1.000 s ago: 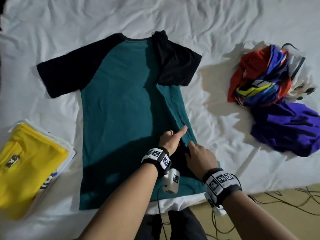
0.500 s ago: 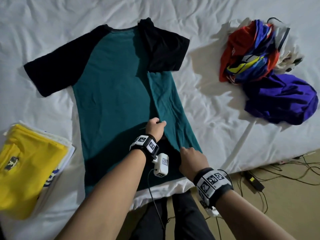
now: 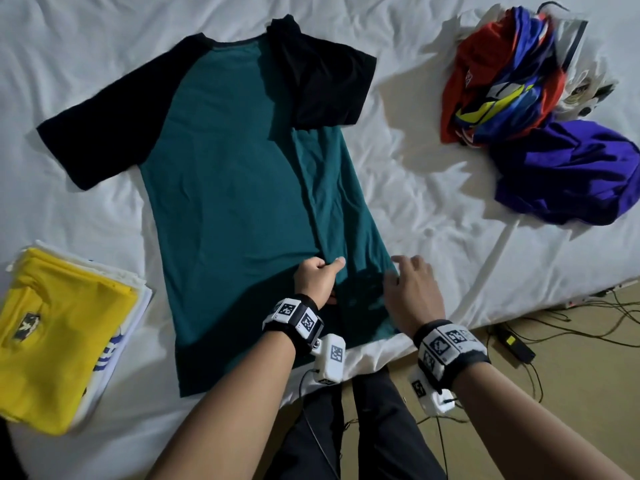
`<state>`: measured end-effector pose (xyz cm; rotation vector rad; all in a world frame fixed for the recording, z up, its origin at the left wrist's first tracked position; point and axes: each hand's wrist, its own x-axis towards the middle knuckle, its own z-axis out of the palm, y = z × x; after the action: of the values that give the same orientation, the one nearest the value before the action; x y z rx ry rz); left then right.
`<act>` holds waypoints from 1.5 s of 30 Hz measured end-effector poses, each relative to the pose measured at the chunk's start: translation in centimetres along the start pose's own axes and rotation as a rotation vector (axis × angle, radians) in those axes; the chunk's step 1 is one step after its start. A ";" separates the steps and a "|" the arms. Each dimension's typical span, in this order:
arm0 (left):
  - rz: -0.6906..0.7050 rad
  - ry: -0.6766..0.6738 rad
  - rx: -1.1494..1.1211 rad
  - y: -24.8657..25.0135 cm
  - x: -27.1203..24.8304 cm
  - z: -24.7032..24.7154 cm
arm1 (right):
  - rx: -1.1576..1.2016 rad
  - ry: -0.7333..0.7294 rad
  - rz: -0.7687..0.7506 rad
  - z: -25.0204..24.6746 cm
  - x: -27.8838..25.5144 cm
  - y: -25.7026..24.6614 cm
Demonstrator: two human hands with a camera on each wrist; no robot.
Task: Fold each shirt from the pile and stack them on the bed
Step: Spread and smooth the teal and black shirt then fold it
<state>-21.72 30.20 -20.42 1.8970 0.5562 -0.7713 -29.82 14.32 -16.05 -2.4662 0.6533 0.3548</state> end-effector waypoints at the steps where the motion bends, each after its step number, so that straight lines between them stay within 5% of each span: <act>1: 0.001 -0.010 0.017 -0.1 -0.1 0.1 | 0.020 0.000 0.098 0.0 0.6 0.5; 4: 0.005 -0.002 0.106 -0.3 -0.9 0.4 | -0.004 -0.096 0.252 0.9 1.5 0.9; 12: 0.025 0.060 0.313 -1.5 -2.0 0.2 | -0.230 -0.064 0.219 1.9 1.6 1.1; 14: 0.186 0.175 0.601 -1.2 -2.3 0.2 | -0.265 0.039 0.119 2.4 1.5 0.9; 16: 0.507 0.292 0.790 -0.7 -2.3 0.5 | -0.250 0.084 -0.061 3.0 1.8 0.5; 18: 0.763 0.203 0.952 -0.5 -1.4 1.3 | -0.295 0.010 -0.290 3.7 2.3 0.2; 21: 0.775 -0.028 1.179 -1.4 1.6 0.7 | -0.431 -0.169 -0.409 4.6 3.7 1.3; 26: 0.644 0.103 1.220 -2.2 4.5 -3.7 | -0.464 -0.211 -0.212 3.5 5.4 2.2; 28: 0.728 0.160 1.163 -0.7 5.1 -3.7 | -0.429 -0.131 -0.310 3.2 6.5 1.0; 32: 0.936 0.001 1.243 2.8 7.7 -2.2 | -0.428 -0.156 -0.493 4.2 10.1 -0.7; 35: 0.800 -0.015 1.392 3.3 10.5 -3.5 | -0.483 -0.244 -0.385 4.9 11.8 -0.2; 39: 0.711 0.245 1.115 4.8 12.7 -6.2 | -0.427 -0.153 -0.215 4.0 13.3 -1.6; 41: 0.679 0.330 0.991 7.2 13.9 -6.0 | -0.385 -0.117 -0.319 3.6 14.7 -3.4; 45: 0.369 0.399 0.711 12.8 17.0 -4.5 | -0.415 -0.129 -0.519 4.8 19.2 -6.9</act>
<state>-0.18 29.69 -23.30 2.7437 0.1469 -0.3585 -10.48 14.88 -24.09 -2.8488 -0.1430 0.4699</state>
